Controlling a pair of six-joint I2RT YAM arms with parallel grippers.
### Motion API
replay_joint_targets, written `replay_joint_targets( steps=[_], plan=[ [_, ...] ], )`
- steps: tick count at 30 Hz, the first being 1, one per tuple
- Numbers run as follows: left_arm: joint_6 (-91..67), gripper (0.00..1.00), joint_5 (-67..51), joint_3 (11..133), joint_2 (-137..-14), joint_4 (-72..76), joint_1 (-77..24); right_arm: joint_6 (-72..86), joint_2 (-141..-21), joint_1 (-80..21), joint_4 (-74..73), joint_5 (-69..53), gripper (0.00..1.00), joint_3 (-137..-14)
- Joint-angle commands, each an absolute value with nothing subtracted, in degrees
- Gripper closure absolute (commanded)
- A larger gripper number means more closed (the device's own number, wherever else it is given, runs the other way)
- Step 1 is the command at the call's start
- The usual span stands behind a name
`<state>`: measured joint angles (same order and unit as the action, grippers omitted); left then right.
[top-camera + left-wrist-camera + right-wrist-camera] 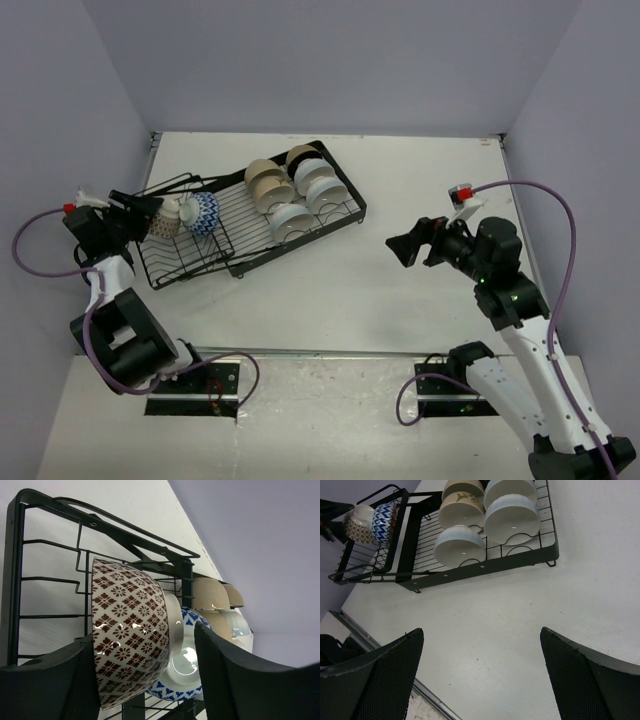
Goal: Unload the bowls from the dish rack
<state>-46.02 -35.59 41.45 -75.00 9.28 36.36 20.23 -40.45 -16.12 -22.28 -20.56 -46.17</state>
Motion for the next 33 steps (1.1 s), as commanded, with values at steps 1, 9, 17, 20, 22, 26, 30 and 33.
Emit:
replay_joint_targets(
  steps=[1, 9, 17, 20, 22, 26, 30, 33],
  plan=[
    [-47.55, 0.37, -37.53, 41.4, -74.97, 13.54, 36.47, 19.25, -39.82, -16.26, -21.62, -21.62, 0.01, -48.34],
    [-47.99, 0.51, -36.65, 41.66, -75.5, 13.62, 36.47, 19.16, -38.76, -16.26, -21.18, -21.36, 0.01, -48.08],
    [-48.69, 0.77, -36.39, 42.63, -77.69, 13.97, 36.3, 19.07, -38.23, -16.26, -20.83, -20.83, 0.01, -47.81],
    [-48.95, 0.85, -36.39, 43.06, -78.4, 14.06, 36.12, 18.99, -38.14, -16.26, -20.92, -20.57, 0.01, -47.81],
    [-48.96, 0.94, -36.12, 43.42, -78.49, 14.06, 35.95, 18.99, -38.14, -16.26, -20.92, -20.57, 0.01, -47.81],
    [-49.04, 1.0, -35.77, 44.29, -78.49, 13.45, 35.77, 18.98, -37.97, -16.26, -21.09, -20.48, 0.01, -47.81],
    [-48.52, 1.0, -35.95, 45.35, -77.26, 12.92, 35.77, 18.98, -37.88, -16.26, -21.09, -20.3, 0.01, -47.81],
    [-47.46, 1.0, -34.46, 46.84, -75.5, 11.34, 35.77, 18.98, -37.79, -16.26, -21.18, -20.3, 0.01, -47.81]
  ],
)
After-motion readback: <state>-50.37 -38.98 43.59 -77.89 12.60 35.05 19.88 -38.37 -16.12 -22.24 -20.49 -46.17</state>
